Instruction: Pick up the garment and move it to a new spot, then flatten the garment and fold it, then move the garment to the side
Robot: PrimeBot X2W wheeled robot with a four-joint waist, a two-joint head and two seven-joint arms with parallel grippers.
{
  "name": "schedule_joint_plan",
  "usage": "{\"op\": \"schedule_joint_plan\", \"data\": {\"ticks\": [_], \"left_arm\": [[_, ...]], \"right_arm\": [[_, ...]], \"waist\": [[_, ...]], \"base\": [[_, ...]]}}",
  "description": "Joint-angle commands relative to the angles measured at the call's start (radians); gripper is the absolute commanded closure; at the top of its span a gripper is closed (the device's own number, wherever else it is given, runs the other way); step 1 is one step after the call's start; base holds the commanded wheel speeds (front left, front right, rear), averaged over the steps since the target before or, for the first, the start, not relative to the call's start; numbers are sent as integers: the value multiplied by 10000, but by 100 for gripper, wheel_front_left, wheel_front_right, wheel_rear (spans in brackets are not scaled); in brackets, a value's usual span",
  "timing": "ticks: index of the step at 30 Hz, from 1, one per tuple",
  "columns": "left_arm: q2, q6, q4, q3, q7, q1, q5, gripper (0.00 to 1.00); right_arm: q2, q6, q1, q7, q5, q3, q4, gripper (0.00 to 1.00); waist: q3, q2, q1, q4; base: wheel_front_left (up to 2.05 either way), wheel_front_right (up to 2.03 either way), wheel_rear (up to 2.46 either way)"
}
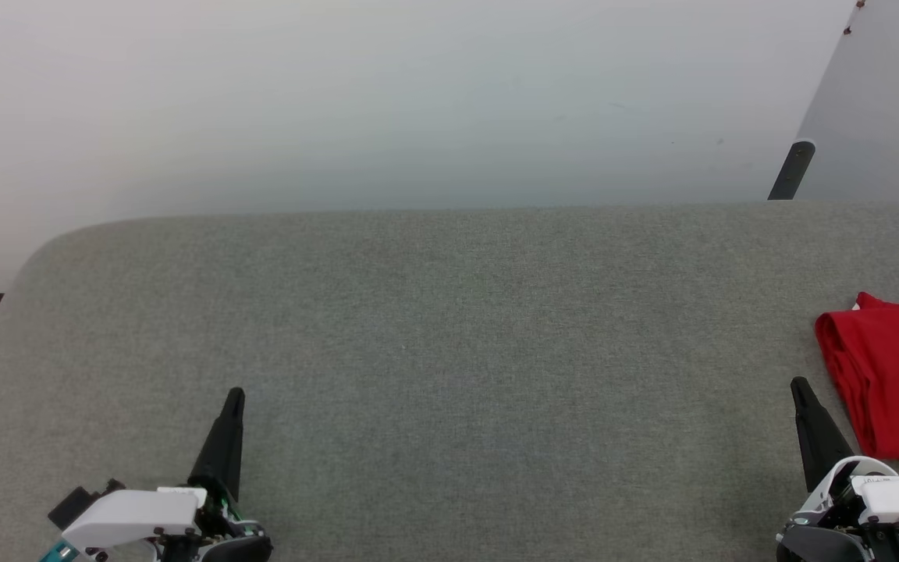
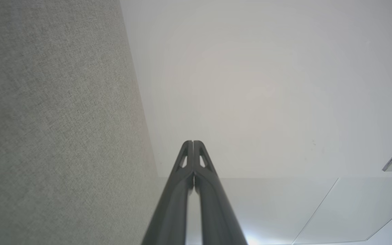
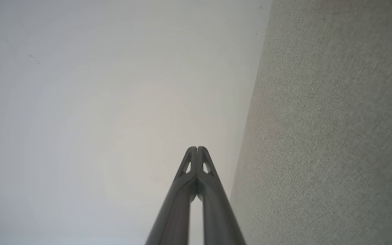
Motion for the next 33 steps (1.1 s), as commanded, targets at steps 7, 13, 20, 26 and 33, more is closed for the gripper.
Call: {"op": "schedule_joint_plan", "data": {"ticks": [7, 13, 20, 26, 33], "left_arm": [[-17, -34, 12, 33, 31, -105, 23, 100], [-18, -34, 12, 33, 32, -105, 24, 100], [-19, -36, 12, 35, 34, -104, 24, 100], [-18, -34, 12, 34, 34, -104, 25, 100], [-19, -35, 12, 36, 35, -104, 26, 100]], "right_arm": [[35, 4, -36, 17, 27, -4, 0, 100], [36, 4, -36, 17, 27, -4, 0, 100], [36, 4, -37, 17, 27, -3, 0, 100], [36, 4, -37, 17, 26, -3, 0, 100], [36, 4, -37, 17, 28, -4, 0, 100]], "waist": [[0, 0, 0, 0], [0, 0, 0, 0], [0, 0, 0, 0], [0, 0, 0, 0], [0, 0, 0, 0]], "base": [[0, 0, 0], [0, 0, 0], [0, 0, 0], [0, 0, 0], [0, 0, 0]]}}
